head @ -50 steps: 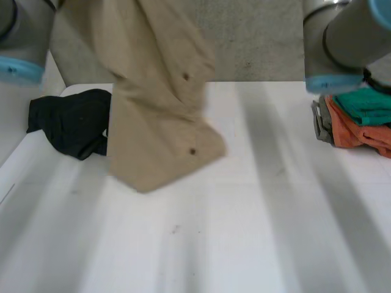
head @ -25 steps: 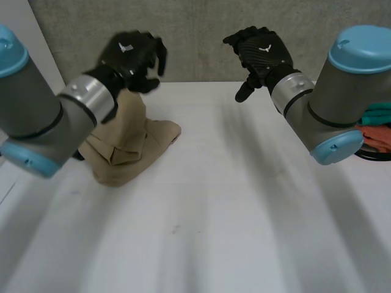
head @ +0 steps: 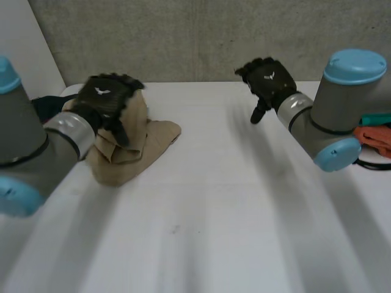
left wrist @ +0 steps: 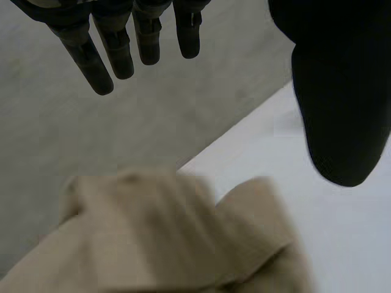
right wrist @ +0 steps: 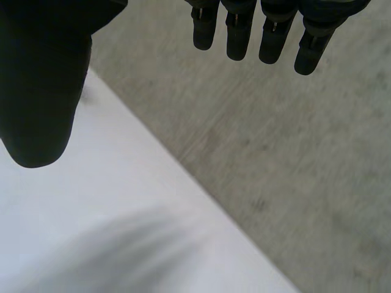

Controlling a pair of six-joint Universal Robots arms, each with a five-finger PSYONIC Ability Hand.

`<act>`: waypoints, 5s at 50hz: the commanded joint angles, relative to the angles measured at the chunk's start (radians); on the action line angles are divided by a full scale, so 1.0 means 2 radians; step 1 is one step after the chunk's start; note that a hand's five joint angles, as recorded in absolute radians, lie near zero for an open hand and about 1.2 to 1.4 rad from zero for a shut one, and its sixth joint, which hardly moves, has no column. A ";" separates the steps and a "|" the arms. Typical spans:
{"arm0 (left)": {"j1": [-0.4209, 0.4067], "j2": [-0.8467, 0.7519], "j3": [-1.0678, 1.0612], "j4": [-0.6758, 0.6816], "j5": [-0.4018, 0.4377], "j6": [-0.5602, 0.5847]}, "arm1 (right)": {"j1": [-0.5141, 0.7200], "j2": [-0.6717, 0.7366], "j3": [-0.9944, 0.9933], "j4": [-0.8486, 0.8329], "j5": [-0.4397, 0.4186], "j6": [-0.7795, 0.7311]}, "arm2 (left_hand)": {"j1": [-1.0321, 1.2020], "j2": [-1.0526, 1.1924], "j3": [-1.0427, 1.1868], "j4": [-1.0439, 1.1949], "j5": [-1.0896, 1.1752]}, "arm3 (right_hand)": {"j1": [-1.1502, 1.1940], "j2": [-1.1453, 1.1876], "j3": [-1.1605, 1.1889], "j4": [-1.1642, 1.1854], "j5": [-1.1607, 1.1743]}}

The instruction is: Fold the laundry.

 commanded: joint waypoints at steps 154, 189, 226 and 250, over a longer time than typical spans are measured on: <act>-0.005 0.059 -0.023 -0.071 -0.077 0.017 | 0.127 0.252 -0.218 -0.048 0.003 0.002 | 0.599 0.596 0.592 0.599 0.585 | 0.275 0.287 0.286 0.283 0.277; -0.014 0.063 -0.074 -0.201 0.047 0.122 | 0.019 -0.248 0.314 0.285 0.027 -0.271 | 0.599 0.596 0.592 0.599 0.585 | 0.579 0.591 0.590 0.588 0.581; 0.019 -0.135 0.400 0.116 0.002 -0.049 | 0.049 -0.038 -0.133 -0.246 0.131 -0.086 | 0.599 0.596 0.592 0.599 0.585 | 0.579 0.591 0.590 0.588 0.581; -0.013 -0.103 -0.040 0.048 0.097 0.128 | 0.019 -0.056 0.221 -0.028 0.130 -0.129 | 0.599 0.596 0.592 0.599 0.585 | 0.579 0.591 0.590 0.588 0.581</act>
